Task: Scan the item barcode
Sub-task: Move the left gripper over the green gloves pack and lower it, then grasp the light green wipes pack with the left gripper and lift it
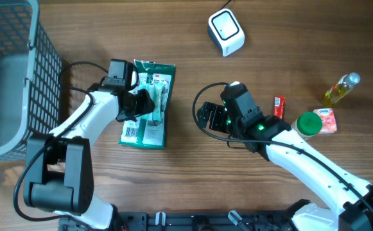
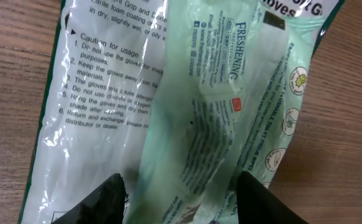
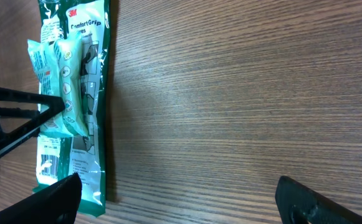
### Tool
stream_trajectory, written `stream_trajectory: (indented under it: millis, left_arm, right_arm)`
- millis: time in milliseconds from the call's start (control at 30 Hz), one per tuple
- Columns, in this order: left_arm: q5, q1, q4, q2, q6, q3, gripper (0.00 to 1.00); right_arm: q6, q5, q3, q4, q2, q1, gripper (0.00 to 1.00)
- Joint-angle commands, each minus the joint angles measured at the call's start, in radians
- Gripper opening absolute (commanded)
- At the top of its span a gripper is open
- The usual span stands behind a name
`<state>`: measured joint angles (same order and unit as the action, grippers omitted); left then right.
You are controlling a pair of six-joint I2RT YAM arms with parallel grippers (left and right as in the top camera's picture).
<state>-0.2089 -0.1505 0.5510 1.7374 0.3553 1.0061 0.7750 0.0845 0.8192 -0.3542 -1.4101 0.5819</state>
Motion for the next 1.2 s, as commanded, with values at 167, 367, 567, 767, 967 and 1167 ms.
stream_trajectory:
  millis: [167, 367, 567, 767, 967, 1167]
  left_arm:
    - [-0.011, -0.005, -0.006, 0.013, -0.011, -0.029, 0.38]
    - [-0.011, -0.005, -0.01, 0.013, -0.011, -0.048, 0.27]
    - [-0.011, -0.004, 0.022, -0.009, -0.011, 0.0, 0.04]
    - [-0.055, -0.006, 0.158, -0.132, -0.008, 0.167, 0.04]
    - [-0.25, -0.07, 0.24, -0.131, -0.056, 0.166, 0.04]
    - [-0.236, -0.245, 0.21, -0.063, -0.109, 0.157, 0.04]
  right_arm:
    - [0.013, -0.018, -0.01, 0.002, -0.015, 0.004, 1.0]
    - [0.013, -0.018, -0.01, 0.003, -0.015, 0.004, 1.0]
    - [0.014, -0.018, -0.01, 0.004, -0.015, 0.004, 1.0]
    - [0.012, -0.017, -0.01, 0.017, -0.015, 0.004, 1.0]
    - [-0.148, 0.329, -0.01, 0.032, -0.015, -0.106, 0.84]
    - [-0.336, 0.523, -0.01, -0.104, -0.015, -0.341, 0.74]
